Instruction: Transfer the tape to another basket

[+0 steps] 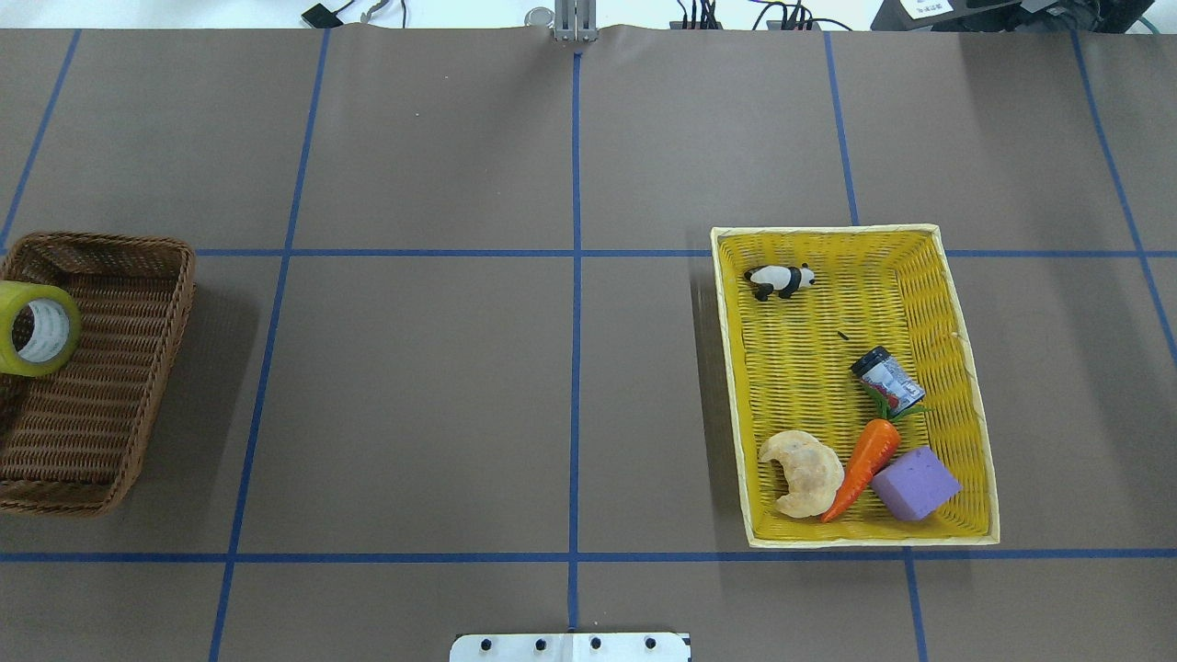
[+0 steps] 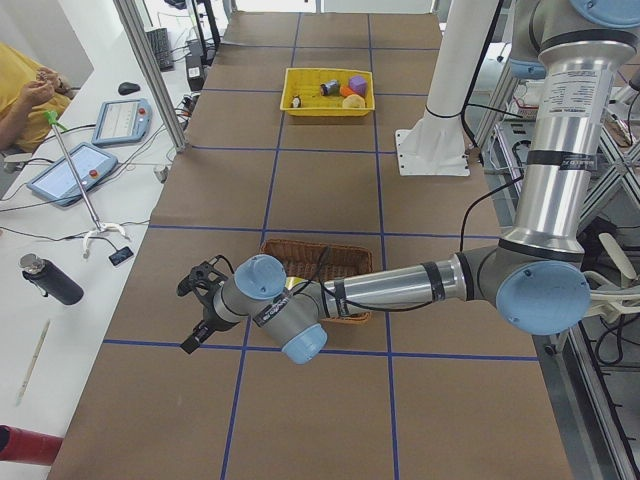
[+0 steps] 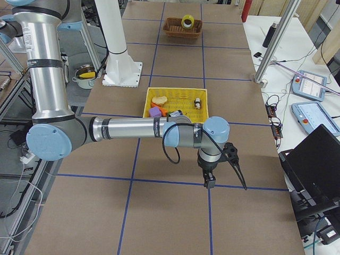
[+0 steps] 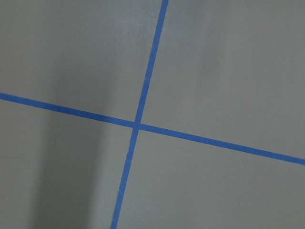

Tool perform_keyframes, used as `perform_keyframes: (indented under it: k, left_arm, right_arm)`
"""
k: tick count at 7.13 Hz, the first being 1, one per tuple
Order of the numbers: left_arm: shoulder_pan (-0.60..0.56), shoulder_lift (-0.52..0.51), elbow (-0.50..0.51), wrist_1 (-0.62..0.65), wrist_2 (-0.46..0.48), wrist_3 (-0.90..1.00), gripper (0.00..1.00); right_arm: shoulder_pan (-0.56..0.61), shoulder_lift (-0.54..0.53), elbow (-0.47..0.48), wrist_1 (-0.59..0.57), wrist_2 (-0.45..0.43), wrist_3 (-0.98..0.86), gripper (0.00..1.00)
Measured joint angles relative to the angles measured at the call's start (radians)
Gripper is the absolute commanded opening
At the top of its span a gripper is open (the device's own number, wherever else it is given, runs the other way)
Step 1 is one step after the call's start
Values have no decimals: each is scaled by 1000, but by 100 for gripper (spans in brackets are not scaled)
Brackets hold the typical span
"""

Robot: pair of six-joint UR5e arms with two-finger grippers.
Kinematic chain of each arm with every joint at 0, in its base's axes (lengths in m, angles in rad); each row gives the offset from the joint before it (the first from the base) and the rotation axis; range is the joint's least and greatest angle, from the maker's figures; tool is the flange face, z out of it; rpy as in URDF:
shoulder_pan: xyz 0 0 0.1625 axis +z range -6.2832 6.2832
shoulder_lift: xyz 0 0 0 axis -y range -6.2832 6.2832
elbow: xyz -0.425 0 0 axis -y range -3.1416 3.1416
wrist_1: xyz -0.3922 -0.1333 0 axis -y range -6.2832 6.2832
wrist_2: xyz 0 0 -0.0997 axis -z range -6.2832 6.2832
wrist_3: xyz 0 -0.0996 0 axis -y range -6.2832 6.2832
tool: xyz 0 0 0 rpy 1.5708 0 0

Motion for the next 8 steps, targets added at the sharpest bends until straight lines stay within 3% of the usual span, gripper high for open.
perform_keyframes:
  k: [3, 4, 7, 8]
  left_arm:
    - [-18, 2, -122, 366, 47, 105, 99]
    - [-18, 7, -147, 479, 29, 111, 99]
    - [-20, 67, -157, 642, -87, 113, 99]
    - [-20, 54, -161, 767, -124, 113, 99]
  right_arm:
    - [0, -15, 2, 0, 0, 1, 100]
    - [0, -20, 2, 0, 0, 1, 100]
    - [0, -32, 2, 0, -1, 1, 100]
    - [0, -33, -1, 0, -1, 1, 100]
